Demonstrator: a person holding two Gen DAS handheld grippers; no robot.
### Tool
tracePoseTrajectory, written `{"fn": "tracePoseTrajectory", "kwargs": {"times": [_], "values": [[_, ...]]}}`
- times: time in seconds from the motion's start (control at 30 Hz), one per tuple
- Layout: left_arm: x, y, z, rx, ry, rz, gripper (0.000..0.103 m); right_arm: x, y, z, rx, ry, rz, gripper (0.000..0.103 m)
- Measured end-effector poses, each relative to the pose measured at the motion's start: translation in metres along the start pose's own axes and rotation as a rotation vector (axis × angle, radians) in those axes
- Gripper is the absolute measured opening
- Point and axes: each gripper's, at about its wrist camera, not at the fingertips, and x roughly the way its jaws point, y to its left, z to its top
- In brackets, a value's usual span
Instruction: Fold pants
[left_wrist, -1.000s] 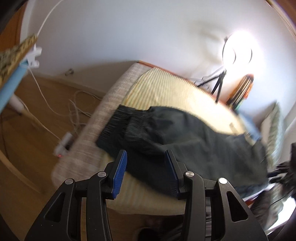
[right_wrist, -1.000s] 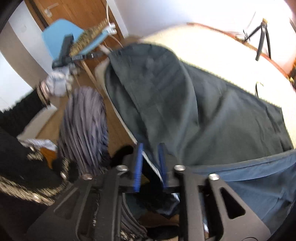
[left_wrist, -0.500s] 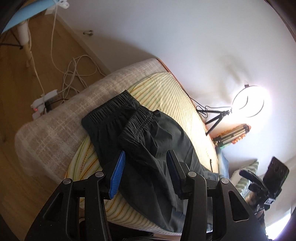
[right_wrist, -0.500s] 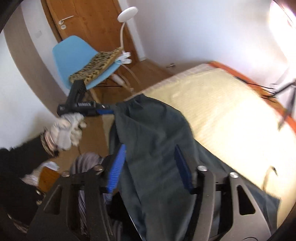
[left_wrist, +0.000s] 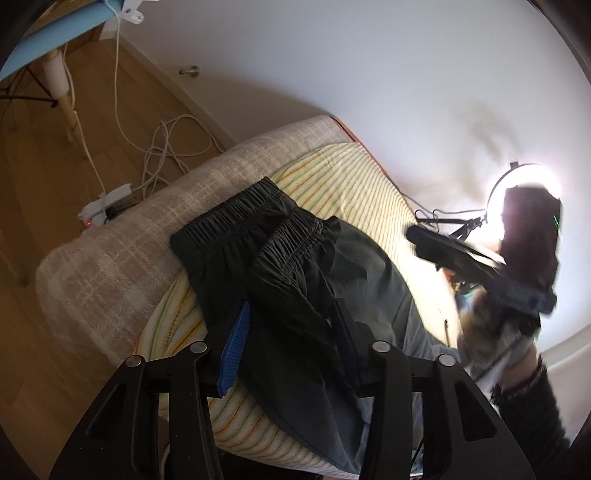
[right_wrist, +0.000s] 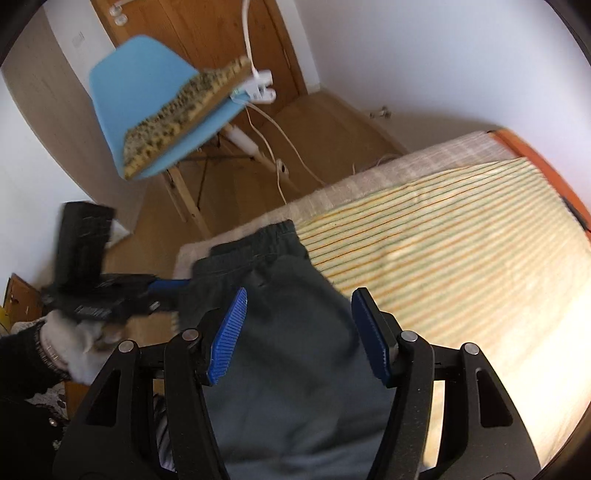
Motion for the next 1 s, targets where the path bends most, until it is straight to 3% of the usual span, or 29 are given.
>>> {"fn": "tracePoseTrajectory", "kwargs": {"times": [0.07, 0.1, 0.23, 0.33, 0.47, 0.5, 0.6, 0.8, 1.0], "values": [[0.004, -0.005, -0.002, 0.041, -0.001, 0.041, 0.039, 0.017, -0.002, 0.006, -0.008, 0.022, 0.000, 0.062], [0.005, -0.007, -0.003, 0.058, -0.002, 0.056, 0.032, 0.024, -0.002, 0.008, -0.013, 0.031, -0.003, 0.062], [0.009, -0.003, -0.003, 0.067, -0.010, 0.065, 0.015, 0.041, -0.007, 0.009, -0.017, 0.060, 0.023, 0.062], [0.009, 0.001, -0.003, 0.082, -0.018, 0.071, 0.010, 0.041, -0.002, 0.004, -0.053, 0.072, 0.047, 0.060], [0.007, -0.003, -0.006, 0.125, -0.034, 0.090, 0.008, 0.039, 0.007, -0.003, -0.080, 0.107, 0.074, 0.014], [0.007, -0.005, -0.006, 0.139, -0.037, 0.095, 0.007, 0.038, 0.011, -0.005, -0.097, 0.110, 0.064, 0.011], [0.003, -0.011, -0.008, 0.183, -0.053, 0.117, 0.006, 0.033, 0.024, -0.008, -0.157, 0.094, 0.027, 0.007], [-0.012, -0.013, -0.002, 0.222, -0.093, 0.169, 0.006, 0.017, 0.034, 0.001, -0.159, 0.003, 0.019, 0.005], [-0.021, -0.017, 0.001, 0.266, -0.118, 0.211, 0.006, 0.024, 0.035, 0.011, -0.147, -0.002, -0.030, 0.005]]}}
